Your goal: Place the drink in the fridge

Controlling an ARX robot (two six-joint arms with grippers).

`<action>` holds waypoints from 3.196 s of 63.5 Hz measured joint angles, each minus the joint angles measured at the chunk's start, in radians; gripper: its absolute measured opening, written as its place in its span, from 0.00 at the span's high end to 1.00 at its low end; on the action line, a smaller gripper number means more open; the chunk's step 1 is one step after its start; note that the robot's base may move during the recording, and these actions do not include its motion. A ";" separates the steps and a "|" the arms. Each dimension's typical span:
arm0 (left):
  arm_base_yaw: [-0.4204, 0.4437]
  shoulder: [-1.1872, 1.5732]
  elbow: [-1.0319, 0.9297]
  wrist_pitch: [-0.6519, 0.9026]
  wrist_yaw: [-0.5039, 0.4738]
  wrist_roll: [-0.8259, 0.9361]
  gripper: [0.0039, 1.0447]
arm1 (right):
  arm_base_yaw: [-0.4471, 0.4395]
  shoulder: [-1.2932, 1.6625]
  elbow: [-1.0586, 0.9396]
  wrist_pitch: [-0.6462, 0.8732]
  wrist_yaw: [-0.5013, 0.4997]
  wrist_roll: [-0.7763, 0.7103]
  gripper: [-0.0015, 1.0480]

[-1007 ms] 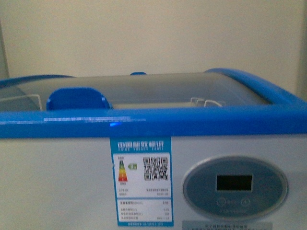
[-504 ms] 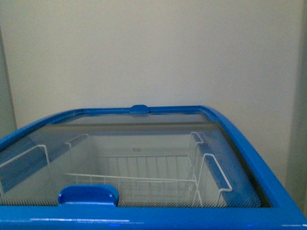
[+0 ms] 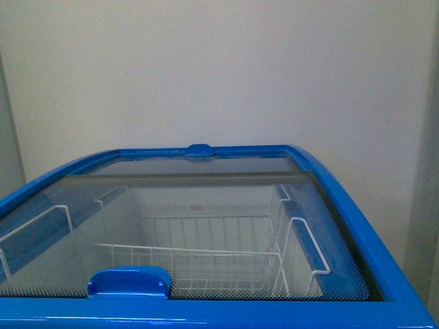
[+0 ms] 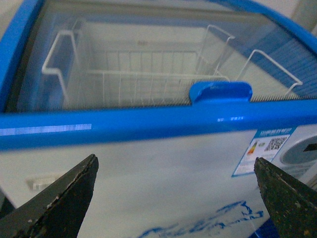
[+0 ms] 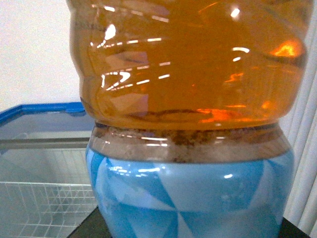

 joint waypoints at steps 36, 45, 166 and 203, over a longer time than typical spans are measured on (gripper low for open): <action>-0.188 0.525 0.517 -0.263 0.307 0.843 0.08 | 0.000 0.000 0.000 0.000 0.000 0.000 0.64; -0.251 0.595 0.637 -0.378 0.293 0.980 0.08 | 0.000 0.000 0.000 0.000 0.000 0.000 0.64; -0.255 0.848 0.810 -0.392 0.278 1.040 0.08 | 0.000 0.000 0.000 0.000 0.000 0.000 0.64; -0.261 0.955 0.843 -0.390 0.245 1.071 0.08 | 0.000 0.000 0.000 0.000 0.000 0.000 0.64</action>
